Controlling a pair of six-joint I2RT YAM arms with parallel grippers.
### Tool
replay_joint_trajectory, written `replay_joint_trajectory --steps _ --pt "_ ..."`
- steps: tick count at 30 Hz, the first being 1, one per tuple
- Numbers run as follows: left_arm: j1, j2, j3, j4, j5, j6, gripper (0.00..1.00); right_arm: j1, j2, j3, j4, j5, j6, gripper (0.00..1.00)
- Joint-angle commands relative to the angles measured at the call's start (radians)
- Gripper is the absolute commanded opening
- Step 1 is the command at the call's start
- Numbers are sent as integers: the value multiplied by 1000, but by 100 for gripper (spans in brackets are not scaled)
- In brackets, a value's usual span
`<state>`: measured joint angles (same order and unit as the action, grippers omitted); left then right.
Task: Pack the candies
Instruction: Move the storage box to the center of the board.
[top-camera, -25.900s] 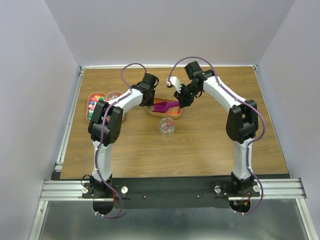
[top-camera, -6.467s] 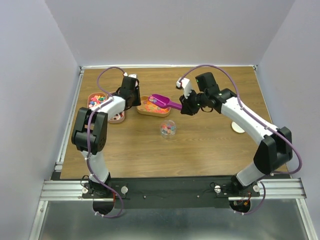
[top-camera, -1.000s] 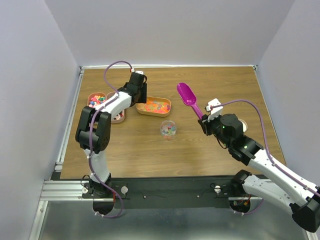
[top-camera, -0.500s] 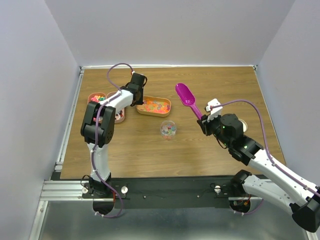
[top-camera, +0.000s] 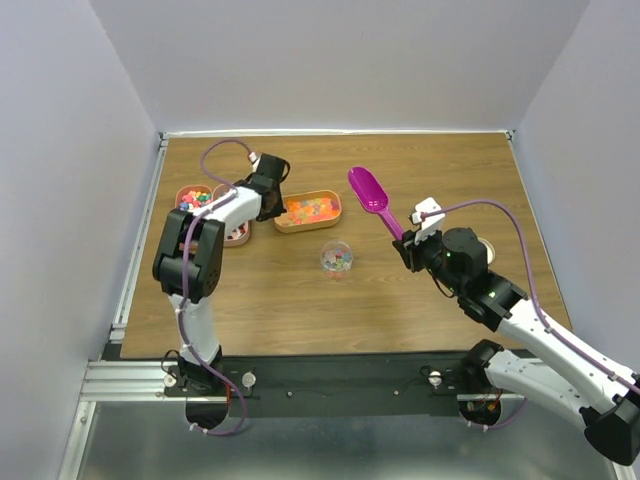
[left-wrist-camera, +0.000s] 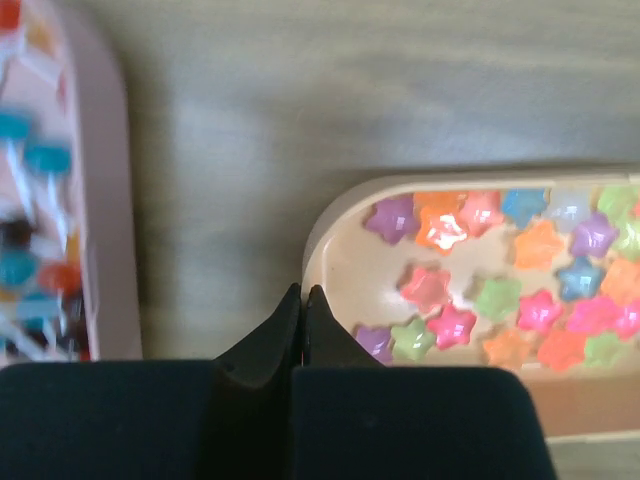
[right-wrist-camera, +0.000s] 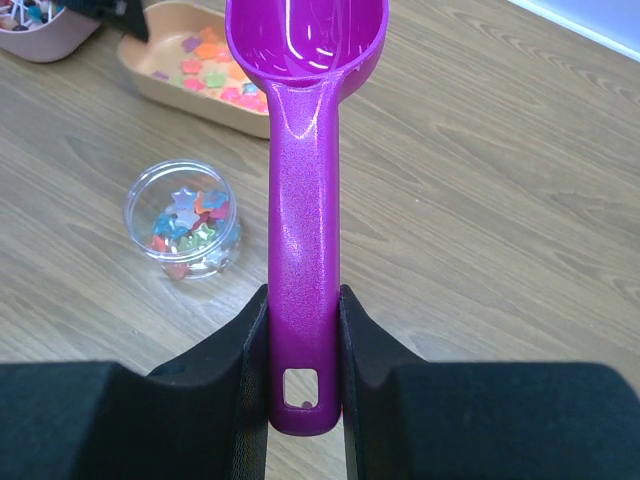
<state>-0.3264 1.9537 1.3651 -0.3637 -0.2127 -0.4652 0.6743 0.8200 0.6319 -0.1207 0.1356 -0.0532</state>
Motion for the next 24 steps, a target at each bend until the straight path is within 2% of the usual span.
replay_joint_trajectory --steps 1,3,4,8,17,24 --pt "10 -201 -199 63 -19 -353 0 5 -30 -11 41 -30 15 1" --pt "10 -240 -242 66 -31 -461 0 5 -30 -11 42 -33 19 1" --pt "10 -263 -265 51 -36 -563 0 4 -30 -11 39 -40 19 1" --pt "6 -291 -291 23 -54 -737 0 5 -36 -11 41 -50 23 1" --pt "-11 -227 -158 -207 -267 -1018 2 5 -41 -12 41 -71 27 1" --pt "-11 -159 -113 -259 -303 -1171 3 5 -45 -12 39 -82 30 1"
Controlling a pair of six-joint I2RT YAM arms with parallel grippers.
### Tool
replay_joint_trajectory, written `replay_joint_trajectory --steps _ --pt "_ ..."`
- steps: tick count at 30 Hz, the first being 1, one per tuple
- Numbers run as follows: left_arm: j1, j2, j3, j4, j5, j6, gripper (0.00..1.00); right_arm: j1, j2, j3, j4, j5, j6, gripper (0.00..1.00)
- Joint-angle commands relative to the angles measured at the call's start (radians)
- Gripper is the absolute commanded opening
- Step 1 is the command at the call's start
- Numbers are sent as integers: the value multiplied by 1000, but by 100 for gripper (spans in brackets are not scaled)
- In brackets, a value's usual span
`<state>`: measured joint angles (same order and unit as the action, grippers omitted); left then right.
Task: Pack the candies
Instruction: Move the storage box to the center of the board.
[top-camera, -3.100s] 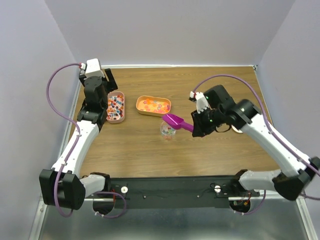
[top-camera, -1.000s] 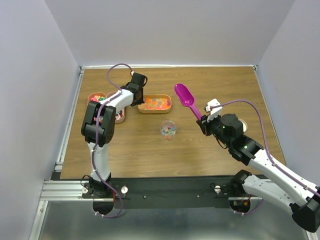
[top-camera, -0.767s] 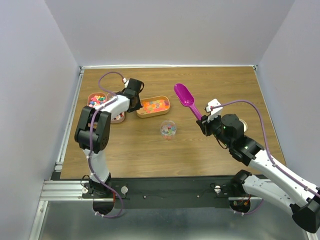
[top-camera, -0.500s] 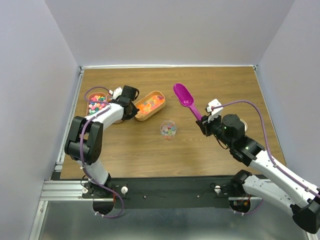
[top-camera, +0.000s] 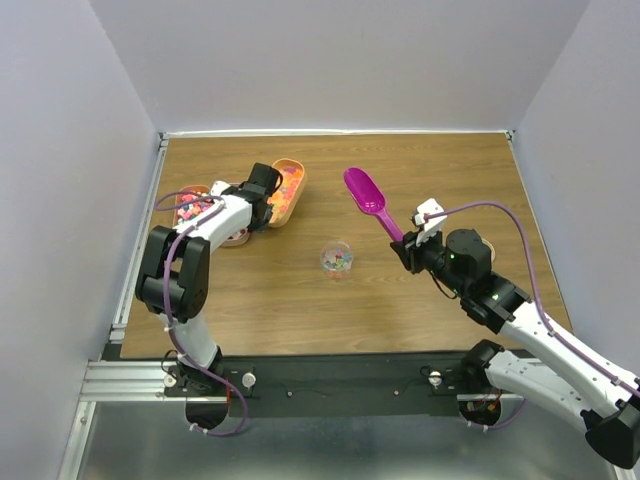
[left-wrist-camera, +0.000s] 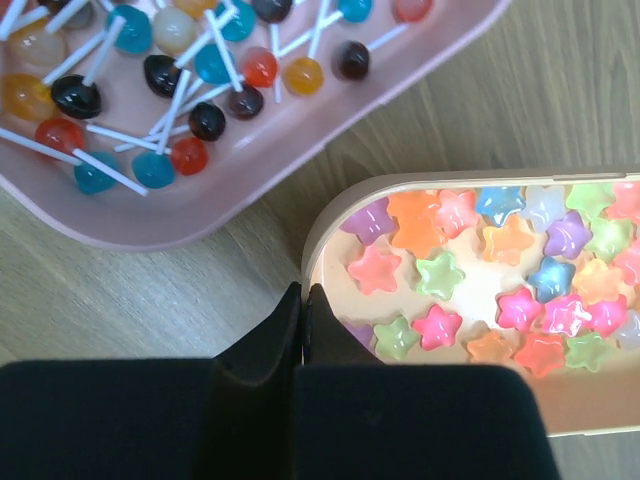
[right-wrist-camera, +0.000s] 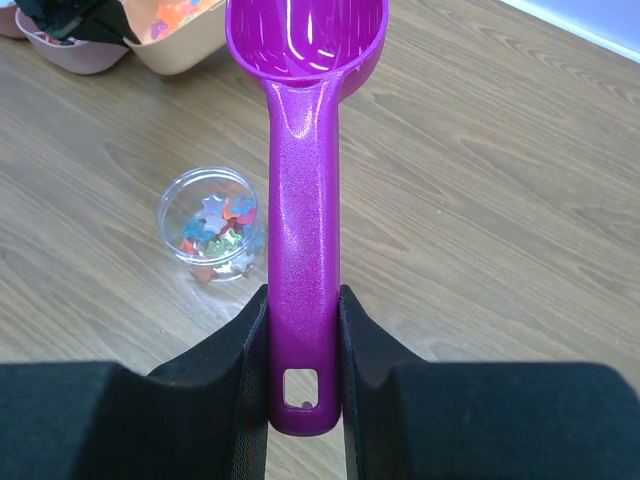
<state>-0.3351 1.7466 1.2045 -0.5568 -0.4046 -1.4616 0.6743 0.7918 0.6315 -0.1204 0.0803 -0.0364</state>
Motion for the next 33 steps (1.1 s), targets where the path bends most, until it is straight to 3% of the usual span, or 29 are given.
replay_joint_trajectory --steps 1,10,12,20,22,26,29,30,33 --pt "-2 66 53 -81 -115 -184 3 5 -16 -12 39 -28 15 1" --pt "-5 166 207 -175 -145 -213 15 5 -9 -12 41 -43 15 1" --pt "-7 159 195 -157 -140 -213 30 5 -11 -12 41 -43 15 1" --pt "-27 84 145 -89 -115 -166 49 5 -16 -12 39 -45 15 1" --pt "-42 39 145 -78 -131 -128 50 5 -20 -12 39 -40 15 1" --pt "-45 -56 101 -19 -146 58 54 5 -26 -15 41 -40 15 1" --pt "-42 -127 57 43 -174 294 54 5 -26 -13 39 -40 15 1" --pt "-36 -142 43 70 -174 435 54 7 -26 -13 41 -42 15 1" --pt "2 -189 -23 142 -125 603 56 5 -26 -12 39 -47 15 1"
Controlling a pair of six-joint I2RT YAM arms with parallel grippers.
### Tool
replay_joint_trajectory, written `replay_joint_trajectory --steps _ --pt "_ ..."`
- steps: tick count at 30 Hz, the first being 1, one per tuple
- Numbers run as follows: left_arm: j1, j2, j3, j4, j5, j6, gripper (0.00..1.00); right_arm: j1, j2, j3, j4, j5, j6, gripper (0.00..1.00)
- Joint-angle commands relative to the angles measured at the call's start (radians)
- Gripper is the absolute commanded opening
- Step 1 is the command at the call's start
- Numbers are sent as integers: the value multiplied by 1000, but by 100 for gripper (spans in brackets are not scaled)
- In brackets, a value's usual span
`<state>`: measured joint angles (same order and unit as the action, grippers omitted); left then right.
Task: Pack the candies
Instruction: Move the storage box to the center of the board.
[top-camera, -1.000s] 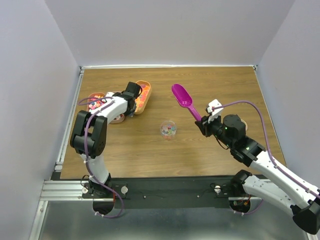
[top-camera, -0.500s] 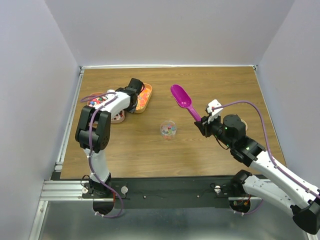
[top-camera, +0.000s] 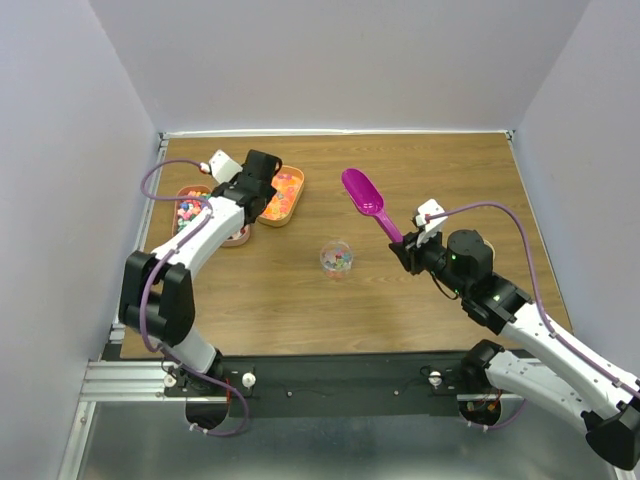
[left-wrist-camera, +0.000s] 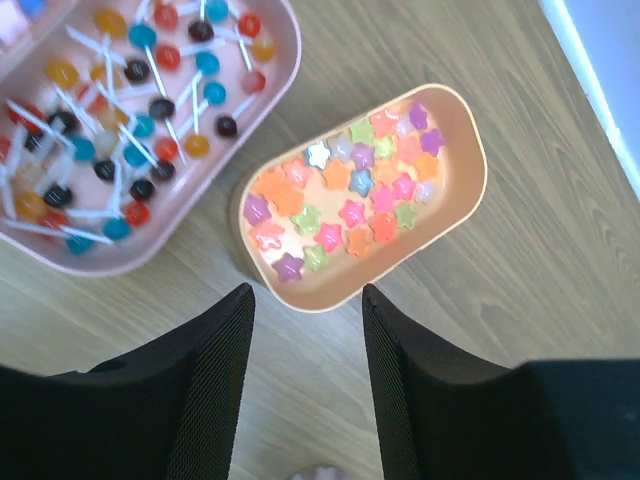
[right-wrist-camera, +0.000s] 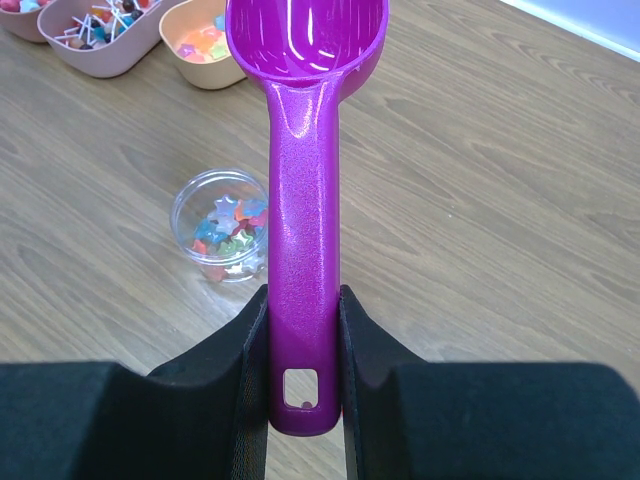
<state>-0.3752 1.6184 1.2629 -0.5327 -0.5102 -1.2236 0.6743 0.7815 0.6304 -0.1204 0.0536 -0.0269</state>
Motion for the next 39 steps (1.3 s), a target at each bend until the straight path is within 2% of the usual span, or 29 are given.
replay_joint_trajectory --steps 1,4,11,16,25,26,28,29,32,34,35,37,38,39 --pt "54 -84 -101 149 -4 434 56 5 -16 -14 41 -21 5 1" --pt "113 -106 -180 220 126 579 55 5 -10 -12 41 -23 2 1" --pt "128 -74 -217 284 231 759 53 5 -2 -12 41 -28 2 1" --pt "131 -8 -181 289 237 815 48 4 1 -12 41 -26 1 1" --pt "142 139 -117 252 200 819 41 5 15 -11 39 -32 -1 1" --pt "144 152 -115 252 196 816 36 5 13 -11 41 -31 -1 1" --pt "145 161 -115 250 191 816 35 5 13 -12 41 -31 -2 1" --pt "145 169 -117 247 190 813 29 5 13 -12 39 -31 -2 1" --pt "145 179 -122 250 199 819 22 5 21 -11 39 -32 -2 1" --pt "145 179 -135 250 205 819 21 5 24 -11 41 -35 -2 1" --pt "145 178 -140 244 205 811 13 5 25 -11 39 -34 -2 1" --pt "144 166 -163 232 220 783 12 5 24 -11 39 -29 -2 1" --pt "144 144 -175 228 225 771 6 5 24 -11 41 -29 -2 1" --pt "141 134 -203 220 237 757 5 5 24 -11 39 -29 -2 1"
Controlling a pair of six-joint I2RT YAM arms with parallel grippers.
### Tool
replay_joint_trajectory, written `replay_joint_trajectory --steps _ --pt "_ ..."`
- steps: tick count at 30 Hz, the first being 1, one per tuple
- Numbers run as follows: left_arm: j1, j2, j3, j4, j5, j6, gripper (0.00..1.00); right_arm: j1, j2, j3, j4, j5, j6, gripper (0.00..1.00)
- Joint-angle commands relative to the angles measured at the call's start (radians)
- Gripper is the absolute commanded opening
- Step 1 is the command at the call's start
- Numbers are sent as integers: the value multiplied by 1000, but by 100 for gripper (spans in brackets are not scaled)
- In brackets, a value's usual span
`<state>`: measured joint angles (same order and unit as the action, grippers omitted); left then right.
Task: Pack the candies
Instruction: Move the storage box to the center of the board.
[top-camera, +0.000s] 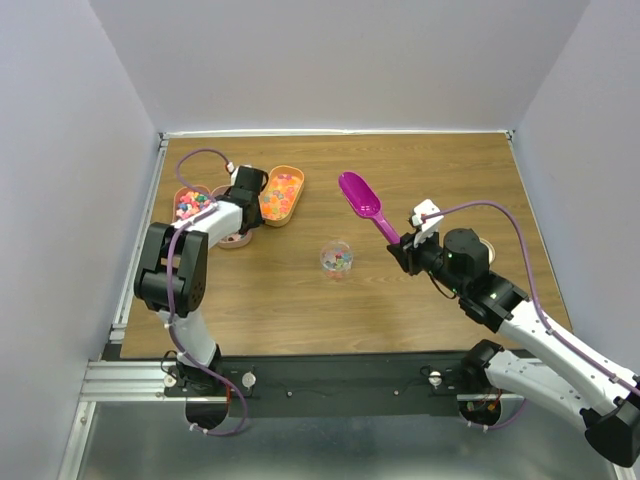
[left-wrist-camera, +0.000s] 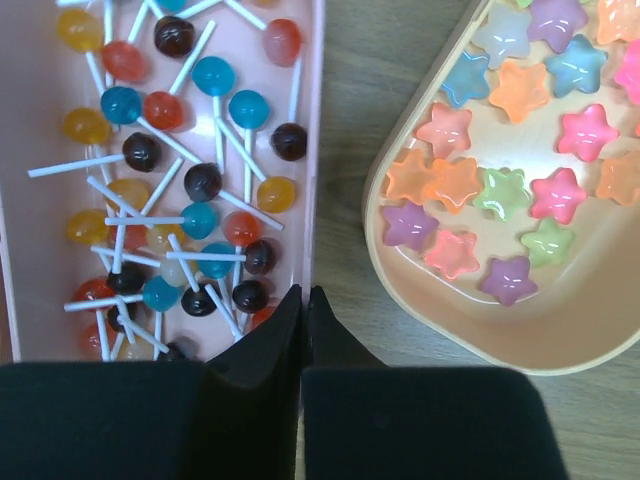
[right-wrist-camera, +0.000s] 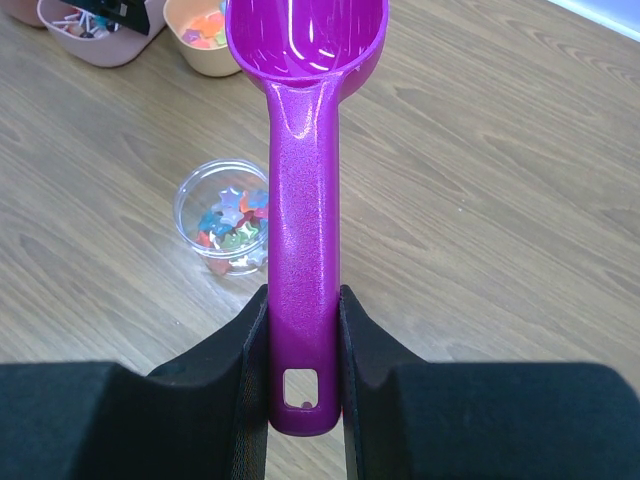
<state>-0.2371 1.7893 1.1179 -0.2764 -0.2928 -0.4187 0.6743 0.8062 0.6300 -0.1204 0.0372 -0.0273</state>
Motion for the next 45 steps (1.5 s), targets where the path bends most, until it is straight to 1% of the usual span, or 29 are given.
replay_joint_trajectory --steps 1,2,6,7,10,11,14,17,19,21,22,23,25,28,32,33,36,41,45 --pt "1 -48 -72 -49 26 -73 3 5 -1 -10 41 -13 -2 1" --pt "-5 -77 -87 -55 33 -84 0 4 -1 -10 39 -11 -2 1" --pt "-76 -151 -186 -95 47 -137 0 5 -2 -10 39 -8 -2 1" --pt "-115 -165 -200 -115 50 -143 0 5 -2 -10 41 -8 -3 1" --pt "-178 -218 -259 -148 60 -175 0 5 -10 -10 39 -7 -3 1" --pt "-217 -258 -279 -150 66 -190 0 5 -12 -10 39 -5 -3 1" --pt "-283 -327 -343 -153 87 -204 0 5 -12 -12 39 0 -3 1" --pt "-341 -379 -374 -142 106 -175 0 5 -12 -10 39 -6 -3 1" --pt "-404 -390 -369 -133 92 -125 0 5 -10 -12 41 -8 -5 1" --pt "-447 -378 -356 -127 90 -97 0 5 -6 -10 41 -8 -5 1" --pt "-459 -373 -356 -98 112 -60 0 5 -6 -10 41 -10 -5 1" --pt "-473 -357 -352 -87 133 -48 0 5 -6 -10 39 -8 -5 1" --pt "-504 -328 -330 -87 124 -39 0 5 -9 -12 39 -7 -6 1" --pt "-496 -274 -279 -119 66 -72 0 5 -12 -13 39 -5 -6 1" --pt "-479 -199 -193 -165 60 -178 0 5 -6 -13 41 -3 -6 1" --pt "-478 -185 -158 -176 57 -227 0 5 -4 -13 41 -2 -6 1" --pt "-472 -125 -87 -188 38 -284 0 5 -4 -13 39 -2 -6 1" --pt "-439 -7 20 -196 26 -331 0 5 -6 -13 39 -5 -6 1" --pt "-401 30 65 -167 66 -370 0 5 -10 -15 39 0 -6 1"
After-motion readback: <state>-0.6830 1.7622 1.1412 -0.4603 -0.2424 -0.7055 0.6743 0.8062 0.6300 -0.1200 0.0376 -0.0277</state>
